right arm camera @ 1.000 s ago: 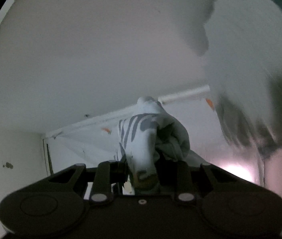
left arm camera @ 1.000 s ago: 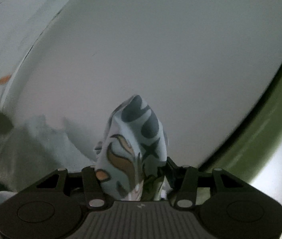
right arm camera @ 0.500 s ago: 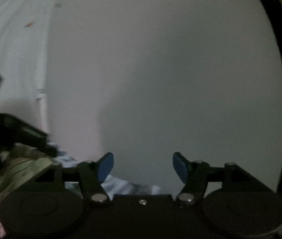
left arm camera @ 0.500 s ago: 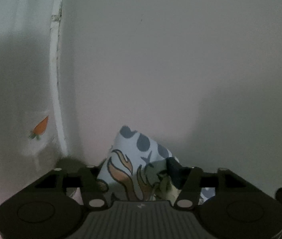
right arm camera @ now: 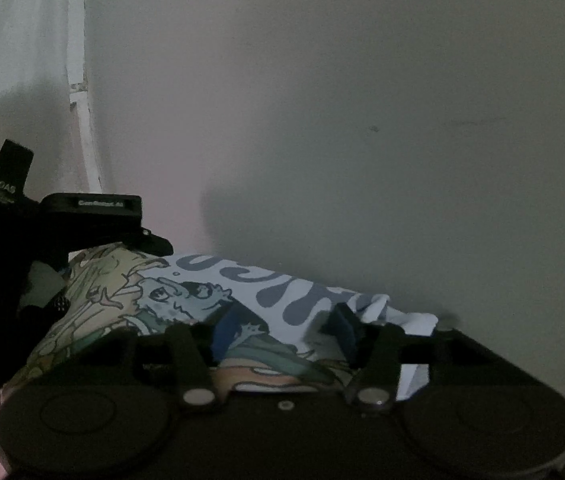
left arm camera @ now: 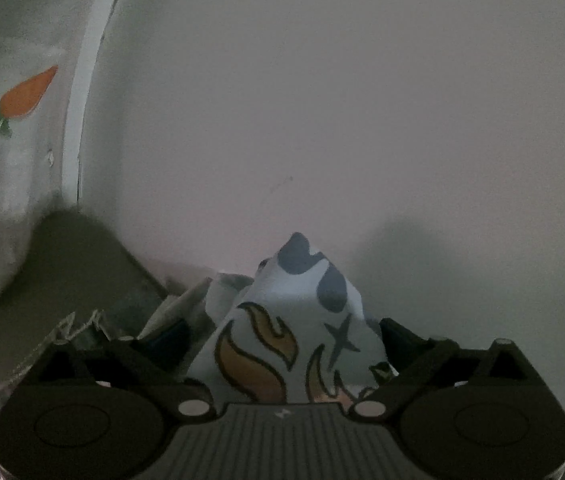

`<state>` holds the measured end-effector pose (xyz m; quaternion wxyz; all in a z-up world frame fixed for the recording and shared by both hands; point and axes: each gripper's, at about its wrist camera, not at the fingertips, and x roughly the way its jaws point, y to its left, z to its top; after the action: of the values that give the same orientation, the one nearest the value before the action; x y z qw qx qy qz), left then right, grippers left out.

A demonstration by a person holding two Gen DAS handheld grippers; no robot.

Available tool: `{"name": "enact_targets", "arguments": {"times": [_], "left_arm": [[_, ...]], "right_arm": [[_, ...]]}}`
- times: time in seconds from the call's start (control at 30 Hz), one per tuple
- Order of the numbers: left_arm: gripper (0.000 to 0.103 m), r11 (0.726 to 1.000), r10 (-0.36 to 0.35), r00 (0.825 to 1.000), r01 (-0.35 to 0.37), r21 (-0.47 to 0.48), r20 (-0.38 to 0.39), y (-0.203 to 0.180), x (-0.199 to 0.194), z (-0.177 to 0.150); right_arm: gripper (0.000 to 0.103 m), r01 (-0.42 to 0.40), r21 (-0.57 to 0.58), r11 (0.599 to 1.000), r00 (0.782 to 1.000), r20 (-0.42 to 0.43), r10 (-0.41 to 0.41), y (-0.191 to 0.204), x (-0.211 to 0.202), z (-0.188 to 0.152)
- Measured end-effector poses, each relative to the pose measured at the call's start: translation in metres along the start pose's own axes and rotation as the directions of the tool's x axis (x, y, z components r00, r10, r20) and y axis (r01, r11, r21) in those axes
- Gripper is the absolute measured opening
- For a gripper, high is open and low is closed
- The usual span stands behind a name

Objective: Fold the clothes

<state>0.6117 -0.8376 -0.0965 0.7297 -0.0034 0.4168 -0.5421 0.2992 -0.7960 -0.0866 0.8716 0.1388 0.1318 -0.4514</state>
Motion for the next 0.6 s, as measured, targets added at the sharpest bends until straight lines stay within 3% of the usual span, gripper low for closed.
{"name": "enact_targets", "arguments": {"times": [0.1, 0.13, 0.17, 0.2, 0.4, 0.47, 0.5, 0.53, 0.6], "left_arm": [[0.099, 0.999, 0.028, 0.999, -0.03, 0.031, 0.038, -0.011, -0.015, -0.004], [0.099, 0.997, 0.043, 0.996, -0.048, 0.059, 0.076, -0.018, -0.025, -0.003], [0.099, 0.994, 0.058, 0.991, -0.068, 0.083, 0.121, -0.022, -0.033, 0.002], [0.1, 0.99, 0.071, 0.983, -0.089, 0.106, 0.167, -0.026, -0.041, 0.007], [0.103, 0.988, 0.01, 0.912, -0.072, 0.138, 0.409, -0.063, -0.136, 0.01], [0.103, 0.982, 0.002, 0.871, -0.094, 0.162, 0.49, -0.076, -0.179, -0.003], [0.103, 0.977, 0.01, 0.84, -0.124, 0.175, 0.542, -0.084, -0.203, -0.014], [0.103, 0.969, 0.023, 0.799, -0.165, 0.182, 0.6, -0.092, -0.226, -0.027], [0.103, 0.951, 0.055, 0.698, -0.254, 0.174, 0.714, -0.11, -0.271, -0.057]], "right_arm": [[0.061, -0.005, -0.022, 1.0, 1.0, -0.007, 0.005, 0.004, -0.004, 0.002], [0.073, 0.01, -0.026, 1.0, 1.0, -0.01, -0.01, 0.003, -0.006, 0.003], [0.093, 0.025, -0.029, 0.999, 1.0, -0.013, -0.026, 0.001, -0.008, 0.004], [0.1, 0.051, -0.029, 0.998, 0.999, -0.015, -0.052, -0.003, -0.017, 0.003], [0.103, 0.013, -0.074, 0.997, 0.994, 0.106, -0.005, -0.003, -0.069, 0.015], [0.103, 0.001, -0.09, 0.996, 0.989, 0.146, 0.012, -0.003, -0.086, 0.019], [0.103, -0.005, -0.099, 0.995, 0.986, 0.166, 0.021, -0.003, -0.095, 0.022], [0.103, -0.01, -0.107, 0.994, 0.982, 0.185, 0.03, -0.003, -0.104, 0.024], [0.103, -0.044, -0.127, 0.991, 0.972, 0.224, 0.072, -0.001, -0.125, 0.025]]}}
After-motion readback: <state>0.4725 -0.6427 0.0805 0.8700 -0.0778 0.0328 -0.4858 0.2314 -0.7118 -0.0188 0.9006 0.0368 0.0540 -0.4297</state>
